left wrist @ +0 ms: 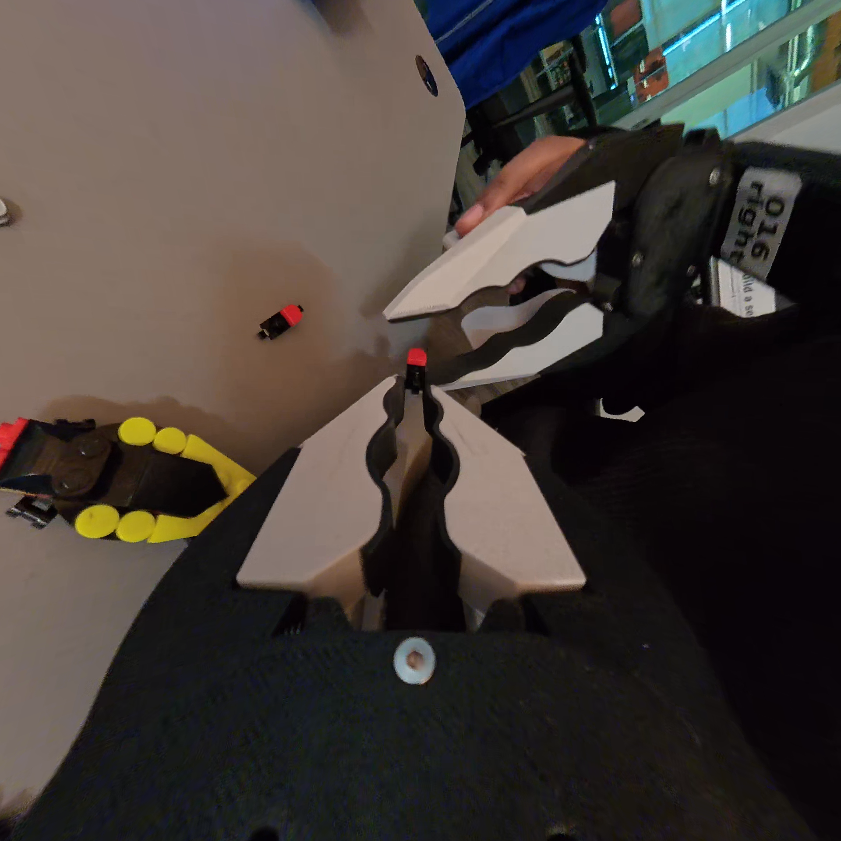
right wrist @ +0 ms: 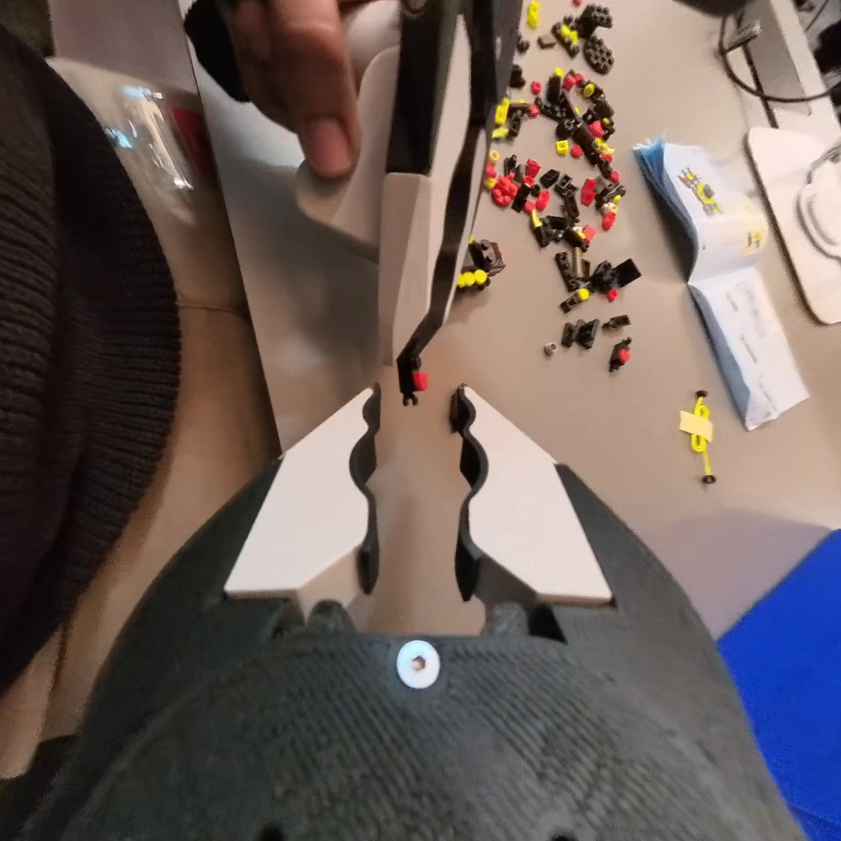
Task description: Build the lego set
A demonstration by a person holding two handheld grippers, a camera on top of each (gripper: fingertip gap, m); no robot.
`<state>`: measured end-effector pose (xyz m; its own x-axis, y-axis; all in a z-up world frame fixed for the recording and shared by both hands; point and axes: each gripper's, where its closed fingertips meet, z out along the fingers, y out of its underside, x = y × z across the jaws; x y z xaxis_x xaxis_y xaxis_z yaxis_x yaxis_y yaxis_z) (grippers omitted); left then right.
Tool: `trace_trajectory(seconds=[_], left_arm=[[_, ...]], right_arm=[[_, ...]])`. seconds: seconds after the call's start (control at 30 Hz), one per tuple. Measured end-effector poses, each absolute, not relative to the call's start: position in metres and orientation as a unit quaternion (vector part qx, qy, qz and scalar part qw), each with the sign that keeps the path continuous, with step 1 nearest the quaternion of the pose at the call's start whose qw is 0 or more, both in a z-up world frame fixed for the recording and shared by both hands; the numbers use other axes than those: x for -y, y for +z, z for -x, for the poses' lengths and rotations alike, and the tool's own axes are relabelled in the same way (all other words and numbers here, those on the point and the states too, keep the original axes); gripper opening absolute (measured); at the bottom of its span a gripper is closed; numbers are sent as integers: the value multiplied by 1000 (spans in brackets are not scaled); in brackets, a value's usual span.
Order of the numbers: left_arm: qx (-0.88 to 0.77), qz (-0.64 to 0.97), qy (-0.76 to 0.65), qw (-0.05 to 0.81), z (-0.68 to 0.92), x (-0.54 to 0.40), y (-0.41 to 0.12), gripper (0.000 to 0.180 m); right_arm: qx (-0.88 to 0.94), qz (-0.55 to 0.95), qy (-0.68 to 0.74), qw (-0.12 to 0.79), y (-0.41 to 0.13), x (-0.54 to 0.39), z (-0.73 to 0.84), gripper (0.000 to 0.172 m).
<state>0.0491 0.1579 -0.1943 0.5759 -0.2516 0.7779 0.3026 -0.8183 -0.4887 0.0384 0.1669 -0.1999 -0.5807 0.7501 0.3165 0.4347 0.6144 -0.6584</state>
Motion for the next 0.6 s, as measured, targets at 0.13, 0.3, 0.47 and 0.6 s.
trace_trajectory(seconds=[0.13,0.3,0.47,0.6], left_arm=[[-4,843,-446,299,-49,-156,-198,6],[-28,843,-443,304,-51,-155,-200,6],[-48,836,-450,310,-54,-154,-199,6],[-65,832,-444,327,-52,-155,-198,6]], right_arm=[[829,380,334,237,-199,-161,-42,30],[795,405,410,187,-186,-153,-42,30],[783,426,423,164,-191,-154,-40,18],[777,432,432,154,-191,-151,-39,10]])
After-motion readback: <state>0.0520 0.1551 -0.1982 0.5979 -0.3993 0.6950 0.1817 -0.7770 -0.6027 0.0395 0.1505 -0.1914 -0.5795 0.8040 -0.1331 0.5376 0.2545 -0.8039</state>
